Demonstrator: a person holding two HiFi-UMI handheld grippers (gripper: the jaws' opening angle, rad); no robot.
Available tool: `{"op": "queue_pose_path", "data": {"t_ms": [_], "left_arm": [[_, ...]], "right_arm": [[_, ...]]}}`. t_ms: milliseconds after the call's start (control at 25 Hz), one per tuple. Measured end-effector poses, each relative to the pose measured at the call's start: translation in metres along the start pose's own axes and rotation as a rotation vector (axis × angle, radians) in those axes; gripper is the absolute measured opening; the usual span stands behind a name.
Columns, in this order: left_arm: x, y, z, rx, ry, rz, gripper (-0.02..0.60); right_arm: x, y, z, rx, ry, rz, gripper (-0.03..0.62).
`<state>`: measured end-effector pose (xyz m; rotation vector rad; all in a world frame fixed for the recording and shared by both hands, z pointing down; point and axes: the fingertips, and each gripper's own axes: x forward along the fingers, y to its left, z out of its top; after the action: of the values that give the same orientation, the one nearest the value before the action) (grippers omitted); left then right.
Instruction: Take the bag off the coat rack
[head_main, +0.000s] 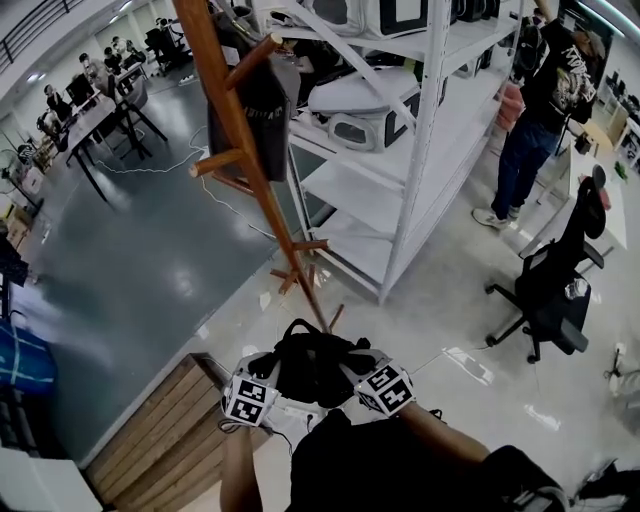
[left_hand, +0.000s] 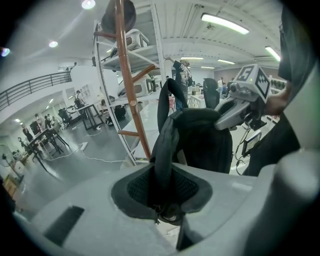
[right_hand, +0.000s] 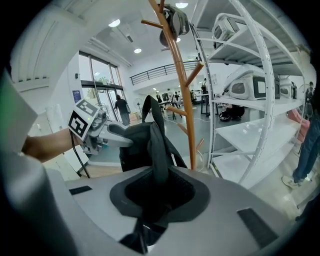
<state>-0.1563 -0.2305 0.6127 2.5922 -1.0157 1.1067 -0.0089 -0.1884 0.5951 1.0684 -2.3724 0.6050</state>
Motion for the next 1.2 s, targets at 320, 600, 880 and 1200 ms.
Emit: {"op": "queue_pose_path", "data": {"t_ms": [320,600,880,1200], "left_arm": [[-0.022,-0.066,-0.008,-0.034,-0.002,0.032,0.080],[-0.040,-0.119,-0.014,-0.082,0.001,0.066,0.080],[-0.062,-0.161,-0.016,-0.096,0.022,0.072,0.078],[-0.077,-0.190,-0.024,-0.119,0.021,0.072,0.078]], "right_arm": [[-0.050,0.012,-0.037,-0.032,0.017,0.052,0.064],[-0.089,0.021,-0.060,-0.063,0.024,0.106,0.064],[-0.117,0.023,-0.079,-0.114,0.022,0.144,0.063],[-0.136,0.035,-0.092,-0.133,0.030,0.202,0.063]]}}
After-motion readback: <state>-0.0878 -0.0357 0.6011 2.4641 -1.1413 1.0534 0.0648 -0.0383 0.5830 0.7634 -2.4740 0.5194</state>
